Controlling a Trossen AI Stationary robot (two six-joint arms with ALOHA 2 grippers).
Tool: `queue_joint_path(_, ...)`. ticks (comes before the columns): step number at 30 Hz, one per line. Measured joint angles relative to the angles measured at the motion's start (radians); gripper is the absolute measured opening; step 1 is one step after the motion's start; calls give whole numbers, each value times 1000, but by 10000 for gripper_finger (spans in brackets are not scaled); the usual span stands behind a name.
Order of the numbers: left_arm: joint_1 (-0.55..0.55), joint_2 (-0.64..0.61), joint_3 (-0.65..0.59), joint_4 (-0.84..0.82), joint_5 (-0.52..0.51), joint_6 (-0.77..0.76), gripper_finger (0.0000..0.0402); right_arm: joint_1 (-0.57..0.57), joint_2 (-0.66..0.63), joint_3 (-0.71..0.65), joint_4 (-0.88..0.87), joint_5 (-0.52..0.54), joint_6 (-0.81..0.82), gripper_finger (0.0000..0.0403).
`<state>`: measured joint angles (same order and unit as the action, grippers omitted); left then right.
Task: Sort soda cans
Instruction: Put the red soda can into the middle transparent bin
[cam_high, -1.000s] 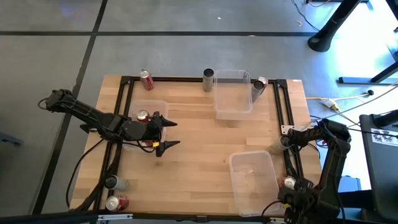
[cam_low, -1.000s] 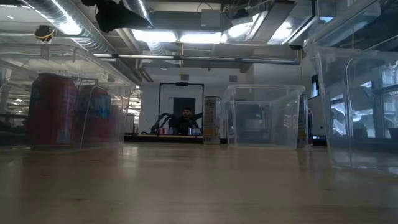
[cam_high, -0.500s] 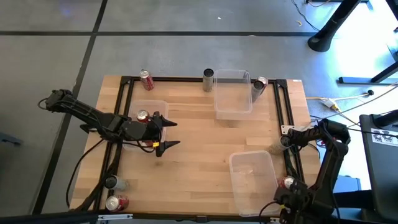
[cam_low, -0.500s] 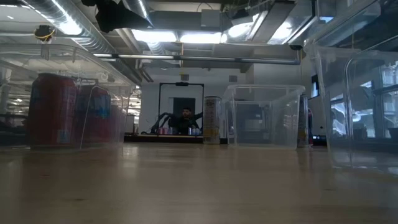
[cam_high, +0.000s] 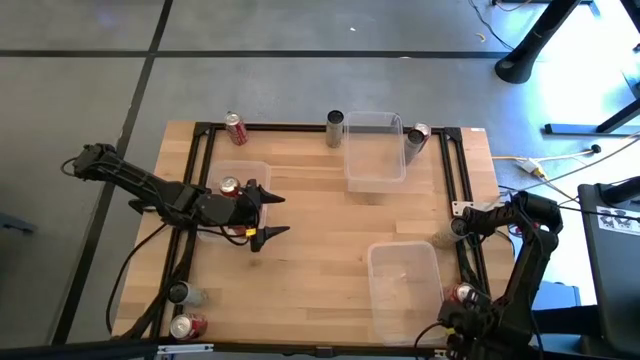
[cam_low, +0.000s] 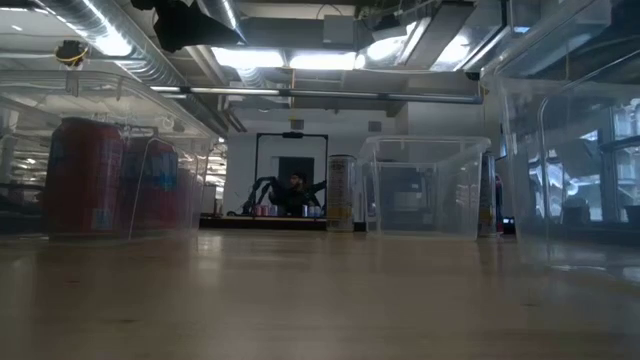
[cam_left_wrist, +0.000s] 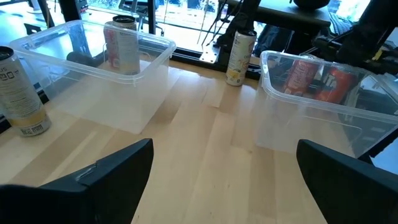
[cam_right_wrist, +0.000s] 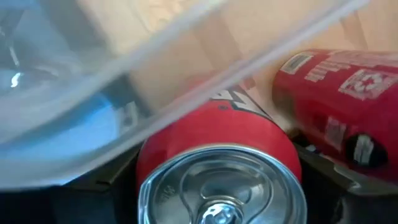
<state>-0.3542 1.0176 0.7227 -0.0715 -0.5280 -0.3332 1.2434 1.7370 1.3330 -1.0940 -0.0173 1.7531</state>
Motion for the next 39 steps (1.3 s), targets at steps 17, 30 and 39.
queue_joint_path(17, 0, 0, 0, 0, 0, 16, 384, -20, 0, 387, -217, -63, 21, 287)
queue_joint_path(30, -6, 0, 0, 0, 0, -35, 384, -173, 0, 575, -165, 112, -143, 289)
queue_joint_path(39, -6, 0, 0, 2, 0, -80, 384, -455, 0, 570, -151, 363, -776, 289)
